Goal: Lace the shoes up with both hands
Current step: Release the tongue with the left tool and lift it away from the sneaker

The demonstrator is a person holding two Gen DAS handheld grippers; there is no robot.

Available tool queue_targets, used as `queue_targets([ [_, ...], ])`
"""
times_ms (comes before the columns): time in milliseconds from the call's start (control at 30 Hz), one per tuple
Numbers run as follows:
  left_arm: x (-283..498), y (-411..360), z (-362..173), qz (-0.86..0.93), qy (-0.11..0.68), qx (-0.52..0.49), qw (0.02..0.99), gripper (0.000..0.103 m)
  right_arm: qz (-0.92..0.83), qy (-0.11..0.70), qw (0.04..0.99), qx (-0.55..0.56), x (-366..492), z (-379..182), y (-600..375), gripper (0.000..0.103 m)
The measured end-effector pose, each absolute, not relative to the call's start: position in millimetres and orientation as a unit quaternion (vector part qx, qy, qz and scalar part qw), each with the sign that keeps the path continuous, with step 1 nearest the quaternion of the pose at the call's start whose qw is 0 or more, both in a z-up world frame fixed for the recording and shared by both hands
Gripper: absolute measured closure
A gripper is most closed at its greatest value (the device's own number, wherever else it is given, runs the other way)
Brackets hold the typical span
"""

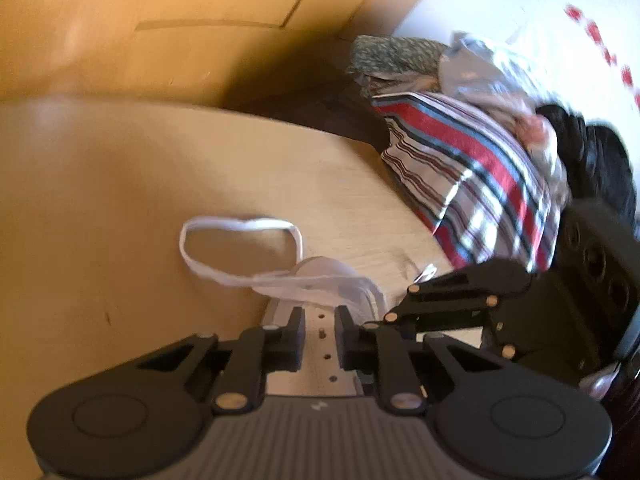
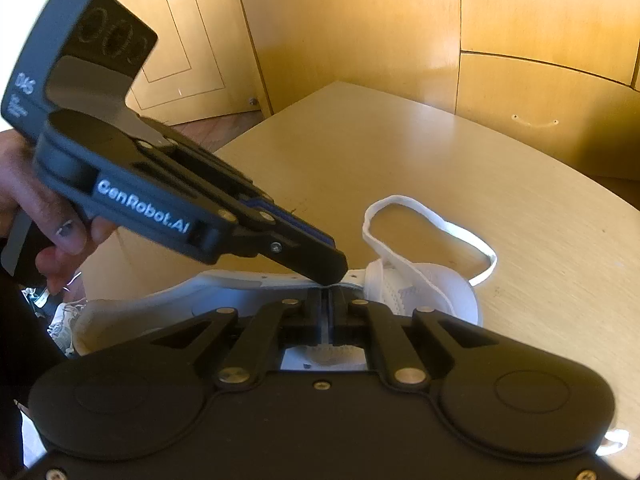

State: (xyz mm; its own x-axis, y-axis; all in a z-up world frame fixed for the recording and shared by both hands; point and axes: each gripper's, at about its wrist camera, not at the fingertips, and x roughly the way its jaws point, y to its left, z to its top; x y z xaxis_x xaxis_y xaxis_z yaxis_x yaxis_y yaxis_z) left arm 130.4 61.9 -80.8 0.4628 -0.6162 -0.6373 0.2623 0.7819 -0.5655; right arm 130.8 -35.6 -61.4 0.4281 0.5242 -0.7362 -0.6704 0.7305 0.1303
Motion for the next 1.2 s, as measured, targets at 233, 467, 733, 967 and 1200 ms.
queue_targets([
  [233, 121.5, 71.7, -66.7, -0.247, 0.406, -0.206, 0.855, 0.101, 0.353, 0.405, 0.841, -0.067, 129.0, -55.6, -40.4, 0.079],
  [467, 109.7, 101.9, -24.8, -0.205, 0.344, -0.171, 0.900, 0.101, 0.331, 0.388, 0.857, -0.076, 105.5, -39.6, -45.8, 0.062],
  [733, 39.5, 216.8, 78.9, 0.006, 0.149, -0.158, 0.976, 0.103, 0.287, 0.368, 0.880, -0.088, 79.3, -33.2, -36.5, 0.052],
  [967, 17.3, 249.0, 78.8, 0.019, 0.184, -0.178, 0.967, 0.101, 0.277, 0.378, 0.878, -0.096, 76.1, -46.0, -23.2, 0.052],
  [1200, 81.8, 105.1, -10.7, -0.178, 0.381, -0.004, 0.907, 0.071, 0.281, 0.378, 0.871, -0.138, 70.2, -40.5, -21.9, 0.058],
])
